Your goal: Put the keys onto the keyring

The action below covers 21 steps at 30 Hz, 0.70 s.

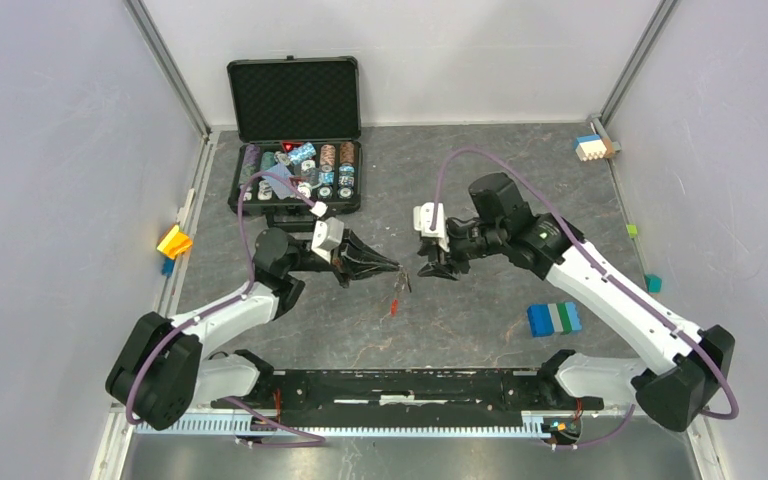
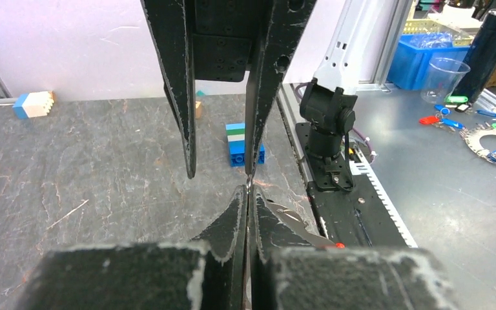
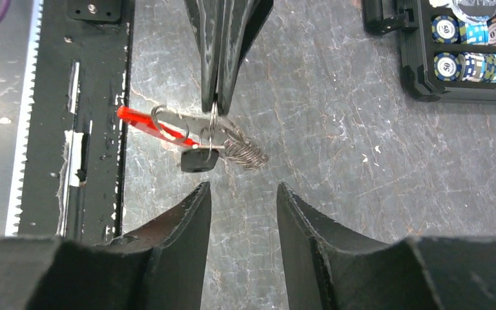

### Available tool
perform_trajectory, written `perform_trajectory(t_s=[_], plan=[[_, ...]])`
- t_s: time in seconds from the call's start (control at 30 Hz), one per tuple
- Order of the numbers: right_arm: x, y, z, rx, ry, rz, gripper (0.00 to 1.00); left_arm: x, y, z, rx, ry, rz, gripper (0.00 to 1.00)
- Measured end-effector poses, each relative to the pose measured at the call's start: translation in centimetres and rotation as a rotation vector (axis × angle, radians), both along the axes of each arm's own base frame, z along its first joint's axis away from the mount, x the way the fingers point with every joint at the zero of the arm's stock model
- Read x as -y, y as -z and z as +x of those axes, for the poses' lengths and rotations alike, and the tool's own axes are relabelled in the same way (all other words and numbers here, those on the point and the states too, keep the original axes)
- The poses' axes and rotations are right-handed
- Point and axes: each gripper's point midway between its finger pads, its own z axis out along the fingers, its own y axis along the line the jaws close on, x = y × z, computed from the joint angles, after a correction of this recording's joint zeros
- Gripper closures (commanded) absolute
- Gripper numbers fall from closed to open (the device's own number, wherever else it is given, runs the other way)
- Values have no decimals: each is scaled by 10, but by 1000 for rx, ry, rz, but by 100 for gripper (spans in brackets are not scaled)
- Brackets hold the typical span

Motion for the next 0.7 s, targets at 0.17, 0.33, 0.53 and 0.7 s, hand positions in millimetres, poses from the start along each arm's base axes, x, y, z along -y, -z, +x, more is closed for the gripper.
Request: perform_trajectory(t_s=[0.17, 0.33, 0.53, 0.7], plan=[[5, -7, -12, -17, -51, 77, 53, -3, -7, -4, -17, -14, -54, 98], [-1, -18, -25, -20, -137, 140, 55, -5, -21, -1, -49, -51, -114, 98], [-10, -28, -27, -11, -185, 195, 57, -4, -29, 0, -86, -59, -148, 98], [-17, -20, -22, -40, -197, 193, 56, -1, -35, 3, -109, -56, -166, 98]])
